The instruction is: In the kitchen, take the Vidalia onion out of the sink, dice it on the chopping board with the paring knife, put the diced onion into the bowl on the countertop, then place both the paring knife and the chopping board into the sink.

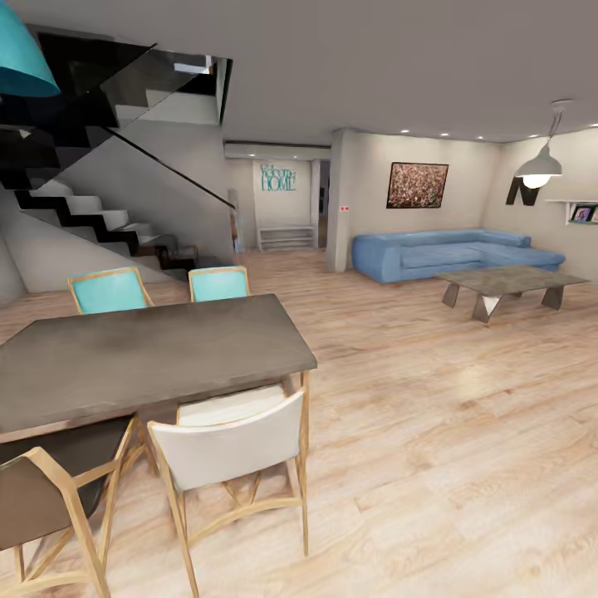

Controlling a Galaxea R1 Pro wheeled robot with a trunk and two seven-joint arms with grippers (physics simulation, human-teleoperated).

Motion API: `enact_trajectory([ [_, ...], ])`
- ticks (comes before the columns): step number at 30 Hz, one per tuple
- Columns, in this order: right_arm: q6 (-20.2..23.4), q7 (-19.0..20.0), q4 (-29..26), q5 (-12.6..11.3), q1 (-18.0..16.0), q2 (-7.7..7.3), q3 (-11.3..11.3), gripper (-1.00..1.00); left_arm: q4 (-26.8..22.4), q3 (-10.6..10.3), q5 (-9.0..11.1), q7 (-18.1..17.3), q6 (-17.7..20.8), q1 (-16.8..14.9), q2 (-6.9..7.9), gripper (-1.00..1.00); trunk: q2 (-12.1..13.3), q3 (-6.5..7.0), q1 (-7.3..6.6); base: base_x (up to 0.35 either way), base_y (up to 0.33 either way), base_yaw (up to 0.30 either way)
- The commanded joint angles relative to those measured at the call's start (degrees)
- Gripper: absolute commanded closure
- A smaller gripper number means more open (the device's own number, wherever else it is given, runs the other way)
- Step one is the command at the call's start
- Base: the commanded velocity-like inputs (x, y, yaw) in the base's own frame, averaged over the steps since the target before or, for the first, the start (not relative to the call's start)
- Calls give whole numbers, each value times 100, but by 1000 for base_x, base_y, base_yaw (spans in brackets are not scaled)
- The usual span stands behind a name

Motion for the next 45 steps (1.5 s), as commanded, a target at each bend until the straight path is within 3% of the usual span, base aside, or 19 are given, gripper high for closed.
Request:
enact_trajectory([
  [1,-33,-9,-33,9,-34,33,33,-100,9,33,-24,0,0,-34,33,-100,-2,-3,0,0,0,0],
  [9,-72,-14,-192,9,-71,228,17,-100,9,10,6,8,-8,-36,58,-100,-2,-3,0,0,0,0],
  [45,-202,-9,-214,9,-71,220,14,-100,-26,26,-9,0,-36,-36,158,-100,-2,-3,0,0,0,0],
])
